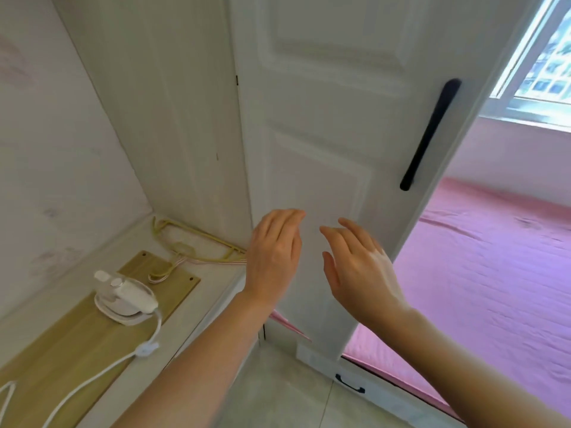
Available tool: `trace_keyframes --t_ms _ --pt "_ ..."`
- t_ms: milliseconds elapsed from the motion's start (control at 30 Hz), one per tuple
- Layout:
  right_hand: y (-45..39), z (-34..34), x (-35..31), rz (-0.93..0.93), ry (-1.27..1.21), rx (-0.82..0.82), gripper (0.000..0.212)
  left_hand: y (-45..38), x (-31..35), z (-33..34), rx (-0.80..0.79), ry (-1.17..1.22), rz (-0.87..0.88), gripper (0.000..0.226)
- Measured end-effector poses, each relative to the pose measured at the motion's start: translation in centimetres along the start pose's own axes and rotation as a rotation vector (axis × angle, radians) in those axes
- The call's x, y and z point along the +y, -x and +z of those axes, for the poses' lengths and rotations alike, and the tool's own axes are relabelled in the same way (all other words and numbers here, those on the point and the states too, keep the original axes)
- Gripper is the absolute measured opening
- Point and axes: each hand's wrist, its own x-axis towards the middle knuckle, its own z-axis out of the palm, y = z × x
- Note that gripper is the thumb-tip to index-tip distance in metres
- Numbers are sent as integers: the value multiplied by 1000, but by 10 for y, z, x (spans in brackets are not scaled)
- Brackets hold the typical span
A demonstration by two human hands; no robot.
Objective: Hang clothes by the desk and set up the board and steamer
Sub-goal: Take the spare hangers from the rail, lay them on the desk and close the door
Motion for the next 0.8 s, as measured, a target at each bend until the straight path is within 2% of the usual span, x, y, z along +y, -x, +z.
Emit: trace_keyframes --t_ms 267,400,567,633,800 --pt "5 -25 45 -145 46 109 29 -43 52 8 13 1 78 45" --pt "12 -35 65 -146 31 218 26 -63 73 14 10 27 106 50" --pt "17 -49 90 -32 -35 295 26 -84 98 24 26 74 153 50" --pt "15 -53 98 66 -165 264 29 -90 107 29 48 109 160 51" --pt "3 -52 104 298 -557 185 55 -99 123 43 103 161 141 55"
